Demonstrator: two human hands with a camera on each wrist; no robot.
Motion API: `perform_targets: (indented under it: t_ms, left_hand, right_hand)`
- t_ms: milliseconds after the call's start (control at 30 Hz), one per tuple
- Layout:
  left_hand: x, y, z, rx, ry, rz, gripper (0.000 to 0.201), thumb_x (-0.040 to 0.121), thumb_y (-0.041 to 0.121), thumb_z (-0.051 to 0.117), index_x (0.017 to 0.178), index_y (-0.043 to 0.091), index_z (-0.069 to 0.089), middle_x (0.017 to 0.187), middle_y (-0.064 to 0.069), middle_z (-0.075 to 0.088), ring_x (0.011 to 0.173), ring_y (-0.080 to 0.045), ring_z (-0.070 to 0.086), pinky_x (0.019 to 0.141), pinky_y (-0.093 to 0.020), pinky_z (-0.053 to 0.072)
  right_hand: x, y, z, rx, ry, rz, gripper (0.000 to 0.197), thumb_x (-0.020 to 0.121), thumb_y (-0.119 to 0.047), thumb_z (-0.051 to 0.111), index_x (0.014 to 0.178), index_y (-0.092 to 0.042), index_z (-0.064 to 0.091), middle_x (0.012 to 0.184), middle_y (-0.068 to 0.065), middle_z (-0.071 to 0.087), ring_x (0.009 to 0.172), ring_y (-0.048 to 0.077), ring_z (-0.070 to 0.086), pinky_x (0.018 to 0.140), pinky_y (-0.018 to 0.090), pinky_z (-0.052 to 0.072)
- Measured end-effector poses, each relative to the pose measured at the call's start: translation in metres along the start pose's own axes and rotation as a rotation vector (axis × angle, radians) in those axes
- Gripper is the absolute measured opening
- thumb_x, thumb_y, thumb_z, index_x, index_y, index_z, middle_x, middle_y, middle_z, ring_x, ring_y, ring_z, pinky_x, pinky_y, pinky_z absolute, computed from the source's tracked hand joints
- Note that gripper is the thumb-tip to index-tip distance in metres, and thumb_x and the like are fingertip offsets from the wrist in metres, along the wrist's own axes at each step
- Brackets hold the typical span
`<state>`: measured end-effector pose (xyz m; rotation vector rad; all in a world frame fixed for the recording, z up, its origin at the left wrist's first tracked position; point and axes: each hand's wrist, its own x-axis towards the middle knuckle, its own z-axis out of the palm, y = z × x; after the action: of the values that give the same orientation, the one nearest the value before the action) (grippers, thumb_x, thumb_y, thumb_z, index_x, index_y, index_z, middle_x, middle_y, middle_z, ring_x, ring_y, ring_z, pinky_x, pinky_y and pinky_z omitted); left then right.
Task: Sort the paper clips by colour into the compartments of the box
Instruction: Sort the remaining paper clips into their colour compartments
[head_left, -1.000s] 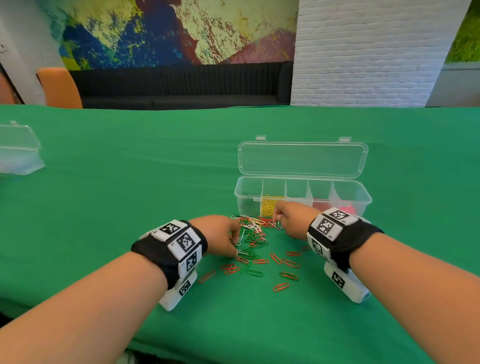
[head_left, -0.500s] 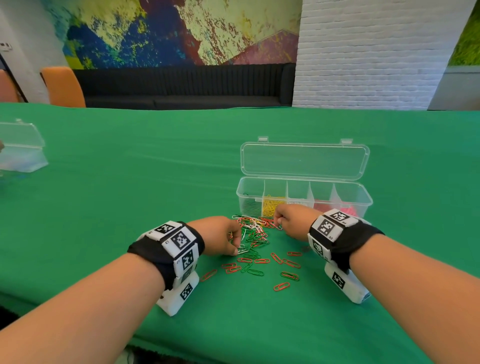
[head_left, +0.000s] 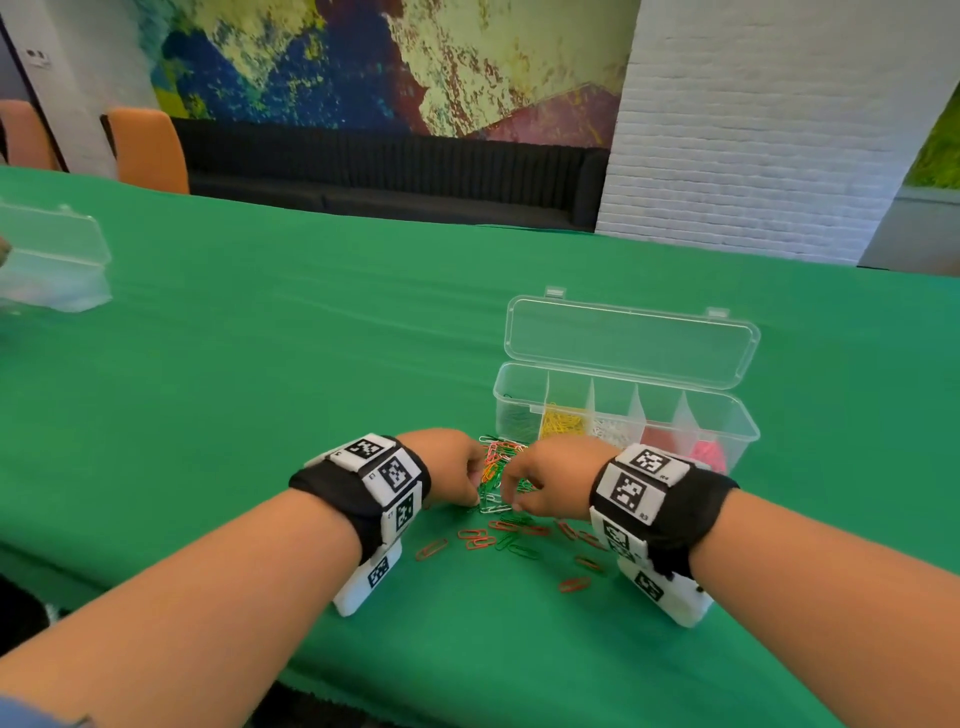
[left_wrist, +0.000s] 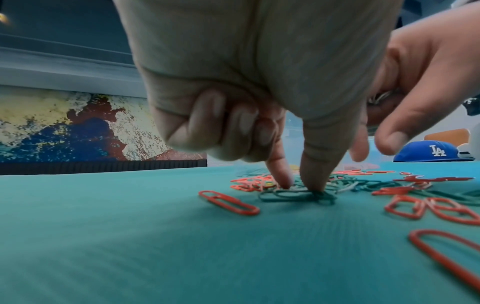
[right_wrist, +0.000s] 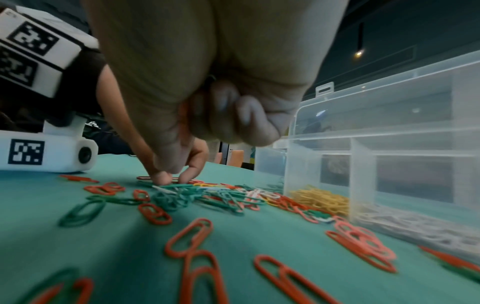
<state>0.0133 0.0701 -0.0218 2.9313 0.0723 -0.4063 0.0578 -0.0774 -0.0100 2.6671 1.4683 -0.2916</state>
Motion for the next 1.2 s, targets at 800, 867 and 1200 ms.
perform_targets:
  t_ms: [800,867,1200]
  left_hand:
    - [0.003,0.005,0.002,-0.046,-0.001,0.099,0.019,0.087,0.024,0.063,0.104,0.016,0.064,0.067,0.012,0.046,0.051,0.001,0.039,0.041,-0.013,0.029]
    - [0.003,0.005,0.003,-0.065,-0.008,0.118,0.018,0.089,0.021,0.058,0.104,0.013,0.065,0.069,0.011,0.047,0.052,0.0,0.04,0.036,-0.009,0.03]
    - [0.003,0.007,0.005,-0.094,0.001,0.111,0.012,0.083,0.03,0.066,0.092,0.025,0.062,0.067,0.012,0.046,0.055,-0.002,0.042,0.047,-0.018,0.033]
  right_hand:
    - [-0.004,0.022,0.002,0.482,0.024,0.212,0.012,0.085,-0.023,0.062,0.074,-0.026,0.059,0.062,-0.01,0.048,0.058,0.004,0.043,0.059,0.018,0.037]
    - [-0.007,0.024,0.002,0.481,0.035,0.255,0.012,0.09,-0.021,0.055,0.077,-0.021,0.056,0.06,-0.01,0.046,0.053,0.002,0.04,0.049,0.01,0.036]
    - [-0.016,0.028,-0.004,0.465,0.061,0.372,0.029,0.099,-0.022,0.033,0.072,-0.021,0.043,0.069,-0.004,0.043,0.054,0.004,0.033,0.05,0.016,0.029]
